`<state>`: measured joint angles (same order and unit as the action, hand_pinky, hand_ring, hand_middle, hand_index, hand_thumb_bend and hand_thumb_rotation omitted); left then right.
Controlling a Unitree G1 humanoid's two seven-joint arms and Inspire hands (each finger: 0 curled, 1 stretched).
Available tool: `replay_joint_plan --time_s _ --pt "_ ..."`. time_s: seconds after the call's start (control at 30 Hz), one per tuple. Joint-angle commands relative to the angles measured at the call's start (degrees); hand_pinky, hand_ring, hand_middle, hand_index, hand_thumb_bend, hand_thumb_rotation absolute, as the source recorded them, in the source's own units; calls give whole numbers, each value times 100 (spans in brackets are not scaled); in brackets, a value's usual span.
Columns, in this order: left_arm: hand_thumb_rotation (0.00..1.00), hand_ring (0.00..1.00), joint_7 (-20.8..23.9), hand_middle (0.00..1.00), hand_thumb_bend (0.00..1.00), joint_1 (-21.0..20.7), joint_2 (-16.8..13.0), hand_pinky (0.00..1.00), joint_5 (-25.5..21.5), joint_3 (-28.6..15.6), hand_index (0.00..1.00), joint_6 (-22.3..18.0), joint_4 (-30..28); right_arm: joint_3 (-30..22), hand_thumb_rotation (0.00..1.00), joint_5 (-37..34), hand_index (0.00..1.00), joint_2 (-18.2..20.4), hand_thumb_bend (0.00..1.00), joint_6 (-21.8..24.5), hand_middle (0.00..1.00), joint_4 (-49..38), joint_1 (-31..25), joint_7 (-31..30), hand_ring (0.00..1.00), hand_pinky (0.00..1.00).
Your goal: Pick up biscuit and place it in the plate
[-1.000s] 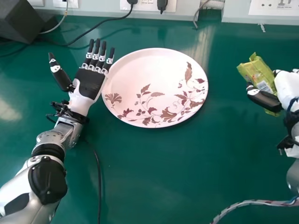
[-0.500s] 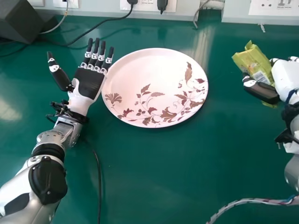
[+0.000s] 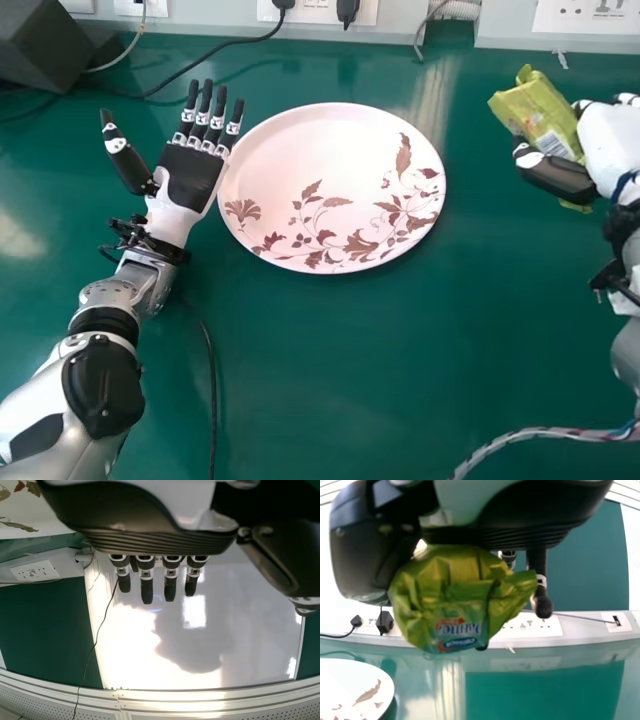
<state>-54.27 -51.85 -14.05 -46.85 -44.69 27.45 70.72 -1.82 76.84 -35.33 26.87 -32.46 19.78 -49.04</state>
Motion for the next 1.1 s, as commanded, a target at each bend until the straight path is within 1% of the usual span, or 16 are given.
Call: replay_joint_plan --time_s 0.0,0.17,0.27,0.53,0.63,0.73,0.8,0.87,0.93,1.07 --pt "64 91 -37 97 100 123 23 100 88 72 100 -61 79 -89 4 -58 47 62 48 -61 11 -136 137 -16 17 14" --pt "64 91 -124 98 100 124 11 100 122 69 100 -54 91 -58 4 24 48 162 48 -116 11 -159 280 -62 17 14" --pt "62 91 -150 98 100 131 19 100 117 68 100 -58 74 -45 4 82 48 228 48 -156 11 -165 347 -91 17 14" --pt "63 91 67 98 100 119 3 100 79 18 100 -56 56 40 4 220 48 336 48 -329 11 -174 600 -181 17 14" --pt "63 91 -2 97 100 123 15 100 94 41 100 -85 35 61 4 250 48 386 48 -402 11 -176 686 -218 17 13" --pt "61 91 42 97 100 118 5 100 74 21 100 -42 50 66 4 228 48 459 48 -454 11 -183 756 -218 17 13" --pt "61 91 -32 97 100 126 8 100 84 31 99 -66 50 79 4 253 48 502 48 -471 11 -182 802 -249 17 13" --pt "61 91 -86 98 100 136 8 100 110 53 100 -102 55 106 4 290 48 528 48 -483 11 -169 857 -296 17 14" --pt "62 92 -36 98 100 132 16 100 100 45 100 -101 50 134 4 298 48 552 48 -512 12 -156 908 -303 17 14" --pt "63 92 -47 99 100 124 9 100 94 40 100 -90 67 160 4 271 48 646 48 -573 11 -140 975 -218 17 14"
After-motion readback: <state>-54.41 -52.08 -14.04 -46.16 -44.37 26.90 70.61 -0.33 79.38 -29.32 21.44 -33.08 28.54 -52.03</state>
